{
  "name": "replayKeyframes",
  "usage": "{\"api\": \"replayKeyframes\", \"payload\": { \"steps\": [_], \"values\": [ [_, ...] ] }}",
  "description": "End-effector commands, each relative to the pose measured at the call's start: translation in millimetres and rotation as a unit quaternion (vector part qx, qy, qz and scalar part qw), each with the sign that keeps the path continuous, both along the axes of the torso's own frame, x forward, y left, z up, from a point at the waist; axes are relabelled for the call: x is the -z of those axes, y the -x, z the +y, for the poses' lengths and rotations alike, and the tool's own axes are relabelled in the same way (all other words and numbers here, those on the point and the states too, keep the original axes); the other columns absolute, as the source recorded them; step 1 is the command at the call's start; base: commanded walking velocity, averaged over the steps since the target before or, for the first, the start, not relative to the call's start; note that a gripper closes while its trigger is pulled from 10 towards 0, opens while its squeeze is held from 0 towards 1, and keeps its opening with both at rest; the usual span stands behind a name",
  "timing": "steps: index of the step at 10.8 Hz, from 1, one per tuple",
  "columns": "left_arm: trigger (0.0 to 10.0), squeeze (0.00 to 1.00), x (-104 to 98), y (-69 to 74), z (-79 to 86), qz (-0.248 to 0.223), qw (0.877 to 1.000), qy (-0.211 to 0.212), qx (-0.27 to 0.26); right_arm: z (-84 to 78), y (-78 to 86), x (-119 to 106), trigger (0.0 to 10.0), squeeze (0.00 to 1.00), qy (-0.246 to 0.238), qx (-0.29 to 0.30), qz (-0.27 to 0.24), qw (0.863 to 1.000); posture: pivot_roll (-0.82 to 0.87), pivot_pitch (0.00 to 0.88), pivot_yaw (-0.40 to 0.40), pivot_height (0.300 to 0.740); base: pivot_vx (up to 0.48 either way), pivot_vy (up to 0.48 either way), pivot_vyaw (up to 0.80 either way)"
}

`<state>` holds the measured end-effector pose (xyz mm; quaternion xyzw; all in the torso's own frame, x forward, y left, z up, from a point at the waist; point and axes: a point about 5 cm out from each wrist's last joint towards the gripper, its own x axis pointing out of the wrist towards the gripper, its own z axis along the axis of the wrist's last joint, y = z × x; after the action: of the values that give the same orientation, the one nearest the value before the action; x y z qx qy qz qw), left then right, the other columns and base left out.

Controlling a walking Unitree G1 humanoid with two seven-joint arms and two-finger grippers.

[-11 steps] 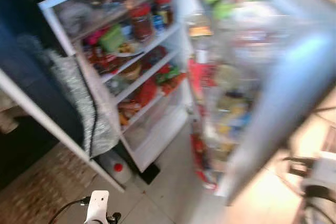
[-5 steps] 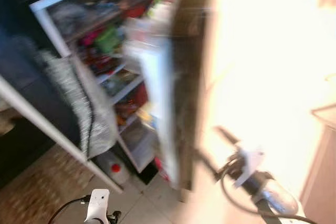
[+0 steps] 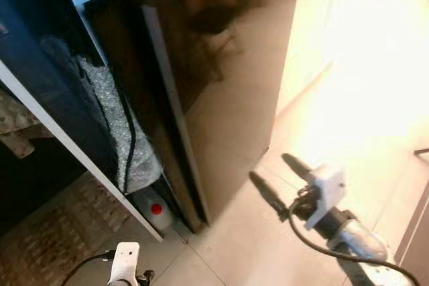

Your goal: Restocking fridge

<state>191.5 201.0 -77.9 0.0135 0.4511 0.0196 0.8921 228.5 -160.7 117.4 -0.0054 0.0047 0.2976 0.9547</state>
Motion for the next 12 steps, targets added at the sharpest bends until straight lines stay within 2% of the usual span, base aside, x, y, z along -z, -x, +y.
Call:
{"api": "replayKeyframes", "payload": {
  "steps": [1,10,12],
  "values": [
    [10.0,0.0,2.7,7.4,6.4,0.011,1.0,-0.01,-0.003,2.4,1.8,0.6,10.0,0.0,-0.006,-0.005,0.008,1.0,-0.22,0.067,0.116,0.74,0.0,0.0,0.0],
    [10.0,0.0,3.1,8.3,6.5,0.011,1.0,-0.01,-0.006,-4.8,-8.4,9.6,10.0,0.0,0.001,0.027,0.013,1.0,-0.21,0.068,0.114,0.74,0.0,0.0,0.0],
    [10.0,0.0,3.2,8.5,6.6,0.012,1.0,-0.01,-0.006,-17.3,-15.4,12.3,10.0,0.0,-0.002,0.077,0.007,0.997,-0.21,0.073,0.115,0.74,0.0,0.0,0.0]
  ]
}}
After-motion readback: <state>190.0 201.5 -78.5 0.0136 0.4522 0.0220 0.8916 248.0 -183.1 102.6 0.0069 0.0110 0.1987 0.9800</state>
